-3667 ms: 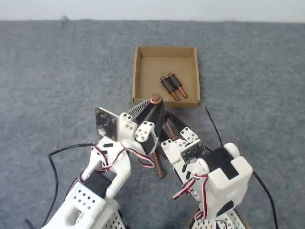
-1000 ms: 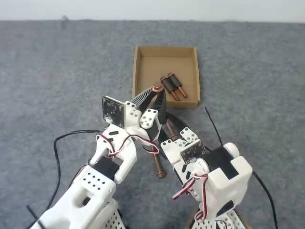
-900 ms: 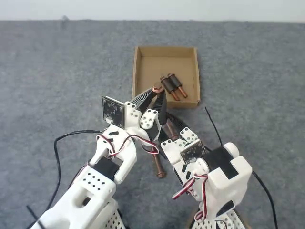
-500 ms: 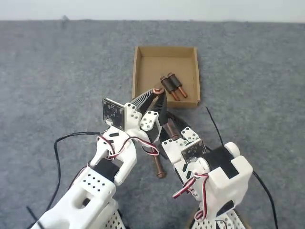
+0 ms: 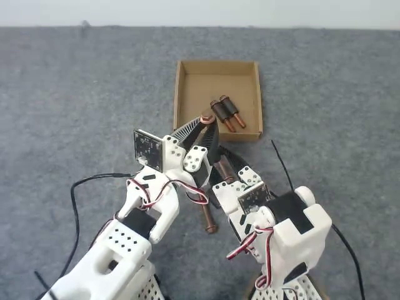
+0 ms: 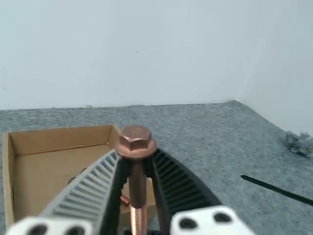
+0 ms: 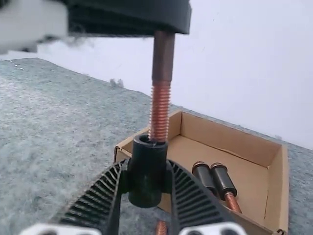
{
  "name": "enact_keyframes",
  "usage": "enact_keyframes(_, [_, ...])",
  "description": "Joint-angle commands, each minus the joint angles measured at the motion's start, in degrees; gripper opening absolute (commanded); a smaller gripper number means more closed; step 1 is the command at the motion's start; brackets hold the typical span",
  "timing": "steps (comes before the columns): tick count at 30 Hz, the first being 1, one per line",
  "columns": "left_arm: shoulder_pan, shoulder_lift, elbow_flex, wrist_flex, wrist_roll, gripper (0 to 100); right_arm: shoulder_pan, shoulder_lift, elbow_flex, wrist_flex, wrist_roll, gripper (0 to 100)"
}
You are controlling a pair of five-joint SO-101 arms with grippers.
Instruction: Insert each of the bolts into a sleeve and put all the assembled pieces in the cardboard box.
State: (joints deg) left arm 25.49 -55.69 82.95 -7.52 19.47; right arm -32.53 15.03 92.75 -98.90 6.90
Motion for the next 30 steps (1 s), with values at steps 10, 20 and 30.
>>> enact_keyframes(10, [0.35, -0.88, 0.13, -1.23, -0.44, 1, 1.01, -2.15, 1.23, -1.1, 0.79, 0.7])
enact_keyframes(20, [0.0, -0.88, -0.22, -1.76, -0.44, 1, 1.01, -2.07, 1.23, -1.01, 0.79, 0.7])
enact_keyframes(30, [0.18, -0.88, 1.36, -6.95, -0.35, 1, 1.01, -2.07, 1.23, -1.01, 0.79, 0.7])
